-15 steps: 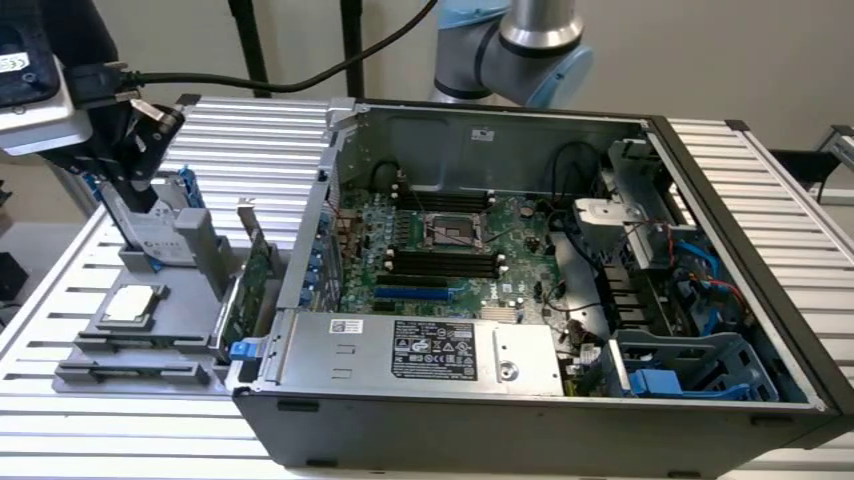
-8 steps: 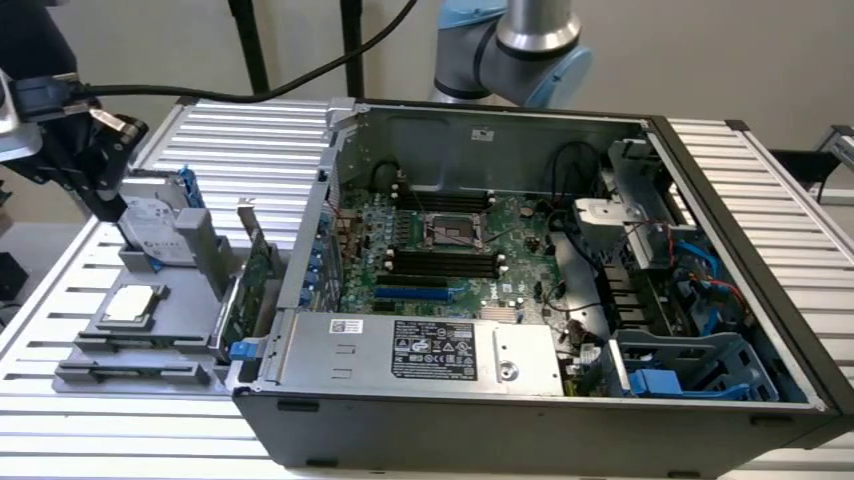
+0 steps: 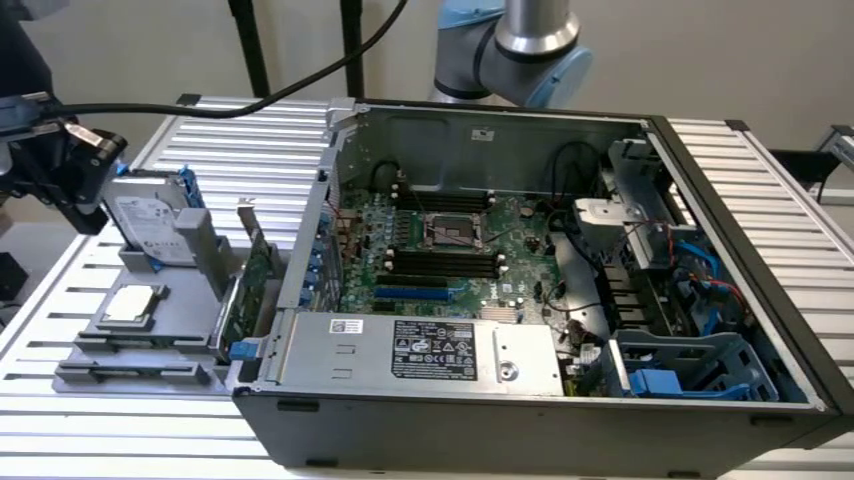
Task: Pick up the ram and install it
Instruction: 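Reach for the ram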
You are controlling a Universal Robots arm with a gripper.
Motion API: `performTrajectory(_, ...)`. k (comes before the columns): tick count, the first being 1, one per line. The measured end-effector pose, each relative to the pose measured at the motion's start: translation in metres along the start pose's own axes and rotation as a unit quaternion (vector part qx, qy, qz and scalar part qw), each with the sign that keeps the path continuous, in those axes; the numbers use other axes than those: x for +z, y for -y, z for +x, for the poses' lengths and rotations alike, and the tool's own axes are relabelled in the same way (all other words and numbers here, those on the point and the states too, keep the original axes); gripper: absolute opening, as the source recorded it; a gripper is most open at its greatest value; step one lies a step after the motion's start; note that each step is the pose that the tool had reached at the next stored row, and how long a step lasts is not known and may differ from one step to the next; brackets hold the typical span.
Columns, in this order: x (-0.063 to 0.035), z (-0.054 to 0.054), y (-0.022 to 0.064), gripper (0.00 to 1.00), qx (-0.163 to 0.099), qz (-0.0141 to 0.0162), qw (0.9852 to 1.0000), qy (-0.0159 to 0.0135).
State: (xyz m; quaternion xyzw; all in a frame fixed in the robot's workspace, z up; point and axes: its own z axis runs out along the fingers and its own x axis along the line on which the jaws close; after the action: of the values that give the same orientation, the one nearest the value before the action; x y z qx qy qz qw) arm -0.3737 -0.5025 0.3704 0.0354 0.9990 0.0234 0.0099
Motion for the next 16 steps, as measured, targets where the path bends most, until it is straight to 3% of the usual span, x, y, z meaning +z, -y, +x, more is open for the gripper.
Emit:
performTrajectory(8, 0.0043, 0.012, 0.0095, 0.11, 0.0, 0.0017, 1.0, -0.0026)
performTrajectory(12, 0.0059, 0.019, 0.0138, 0.11, 0.0, 0.0039, 1.0, -0.0037)
performTrajectory(16, 0.006, 0.02, 0.0142, 0.11, 0.0, 0.0041, 1.0, -0.0038)
